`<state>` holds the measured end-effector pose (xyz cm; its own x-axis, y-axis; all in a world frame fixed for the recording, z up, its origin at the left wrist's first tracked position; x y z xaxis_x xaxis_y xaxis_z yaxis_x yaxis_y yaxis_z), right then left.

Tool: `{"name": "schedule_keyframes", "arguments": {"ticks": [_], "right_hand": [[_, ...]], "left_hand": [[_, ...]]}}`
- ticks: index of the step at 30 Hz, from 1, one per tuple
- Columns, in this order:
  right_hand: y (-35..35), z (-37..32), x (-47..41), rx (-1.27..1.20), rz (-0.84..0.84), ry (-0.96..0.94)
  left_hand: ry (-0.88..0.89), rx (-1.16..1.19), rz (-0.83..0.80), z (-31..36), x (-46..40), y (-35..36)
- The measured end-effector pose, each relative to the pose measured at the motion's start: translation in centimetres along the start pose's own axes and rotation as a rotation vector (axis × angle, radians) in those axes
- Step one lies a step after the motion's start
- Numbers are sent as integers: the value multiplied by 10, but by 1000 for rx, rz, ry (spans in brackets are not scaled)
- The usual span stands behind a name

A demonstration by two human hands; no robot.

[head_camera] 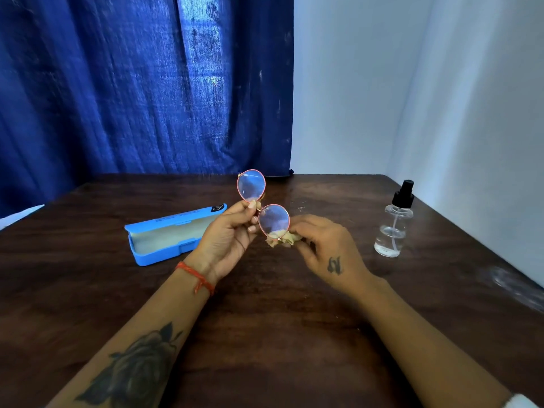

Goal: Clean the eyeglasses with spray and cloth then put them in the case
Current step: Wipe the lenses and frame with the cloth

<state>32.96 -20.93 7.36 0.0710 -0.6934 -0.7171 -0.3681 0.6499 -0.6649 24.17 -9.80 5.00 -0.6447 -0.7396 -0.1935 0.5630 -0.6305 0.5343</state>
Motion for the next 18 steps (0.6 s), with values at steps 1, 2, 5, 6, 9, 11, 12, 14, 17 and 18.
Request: {"name": "schedule_keyframes", "arguments": {"ticks": [1,2,5,6,9,11,12,14,17,18], "right_hand": [[1,0,2,85,-7,-9],[1,1,3,157,-13,-10],[1,8,4,263,-29,24],[1,11,4,282,-41,36],[3,21,7,305,-114,84],[4,30,8,346,-147,140],[5,35,9,370,-159,164],[7,43,11,393,-187,218],[-1,58,17,438,-170,405],[-8,61,18,461,-124,459]], "left_hand": [[-4,10,8,1,0,-1],[-7,27,21,3,0,-3],[-16,46,44,8,-1,-8],[-17,40,46,9,-1,-9],[-21,26,48,9,0,-10],[-29,15,42,8,1,-9],[-34,9,38,8,1,-8],[-37,-4,30,7,2,-8],[-32,12,32,8,3,-9],[-29,22,32,9,2,-10]]}}
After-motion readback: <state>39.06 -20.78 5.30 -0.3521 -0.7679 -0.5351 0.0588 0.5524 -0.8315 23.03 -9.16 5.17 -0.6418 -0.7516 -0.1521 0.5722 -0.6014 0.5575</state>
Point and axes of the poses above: each hand's wrist, its own x-axis away from the middle knuckle, its own y-axis out of the palm, z = x × y, the point moved 7 cm from there along -x, towards the middle knuckle, and after that the axes turned 2 degrees about -x, right-handed, at the moved point
